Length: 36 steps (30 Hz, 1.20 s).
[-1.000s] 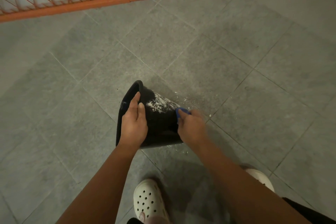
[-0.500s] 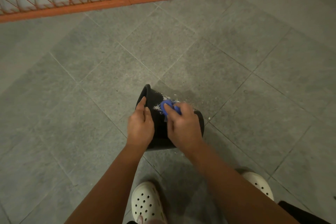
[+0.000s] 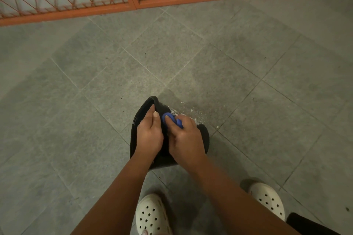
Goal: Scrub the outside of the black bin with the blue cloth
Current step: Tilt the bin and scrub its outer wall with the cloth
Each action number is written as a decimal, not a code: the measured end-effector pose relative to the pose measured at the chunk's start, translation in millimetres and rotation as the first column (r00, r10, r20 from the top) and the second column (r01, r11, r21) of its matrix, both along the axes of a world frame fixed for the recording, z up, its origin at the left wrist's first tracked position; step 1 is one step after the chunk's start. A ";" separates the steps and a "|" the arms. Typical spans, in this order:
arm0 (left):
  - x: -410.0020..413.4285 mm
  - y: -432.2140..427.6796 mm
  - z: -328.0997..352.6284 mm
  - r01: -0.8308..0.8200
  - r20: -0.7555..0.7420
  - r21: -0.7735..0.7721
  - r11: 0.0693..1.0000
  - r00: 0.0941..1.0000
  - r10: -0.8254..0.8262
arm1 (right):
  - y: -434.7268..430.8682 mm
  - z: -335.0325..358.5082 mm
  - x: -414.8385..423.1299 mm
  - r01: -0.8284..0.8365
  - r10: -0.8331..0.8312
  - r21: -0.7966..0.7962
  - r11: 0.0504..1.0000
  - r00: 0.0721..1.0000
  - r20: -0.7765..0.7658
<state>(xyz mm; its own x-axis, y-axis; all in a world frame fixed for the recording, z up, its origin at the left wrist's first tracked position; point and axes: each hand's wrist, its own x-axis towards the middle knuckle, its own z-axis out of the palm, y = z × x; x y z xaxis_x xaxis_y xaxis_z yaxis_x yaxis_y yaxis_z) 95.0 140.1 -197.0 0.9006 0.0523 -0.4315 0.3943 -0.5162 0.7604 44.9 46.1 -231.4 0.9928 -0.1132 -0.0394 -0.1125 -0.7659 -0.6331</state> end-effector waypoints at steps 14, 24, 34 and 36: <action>-6.2 -10.2 6.1 0.038 0.106 0.075 0.997 0.993 -0.045 | 8.3 -3.7 -10.5 0.158 -0.158 0.057 0.986 0.987 -0.007; -6.3 -6.5 5.2 -0.012 0.132 0.004 1.000 0.991 0.011 | -4.0 -9.2 1.8 0.152 -0.159 0.116 0.982 0.986 0.056; -11.1 -11.9 2.1 0.122 0.228 0.119 0.985 0.963 -0.146 | -14.2 -15.6 -11.8 0.044 -0.060 0.108 0.993 0.986 0.153; -11.6 -12.8 2.3 0.140 0.234 0.141 0.980 0.957 -0.170 | -18.4 -20.0 -7.9 0.127 -0.137 0.110 0.986 0.987 0.083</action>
<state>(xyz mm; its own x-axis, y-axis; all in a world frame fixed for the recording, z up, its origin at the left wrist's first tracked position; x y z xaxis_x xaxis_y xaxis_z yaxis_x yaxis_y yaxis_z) 83.4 127.3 -194.8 0.9786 -0.0577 -0.1974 0.1131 -0.6509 0.7507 37.0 27.7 -251.4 0.9694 -0.2436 0.0313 -0.1470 -0.6775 -0.7207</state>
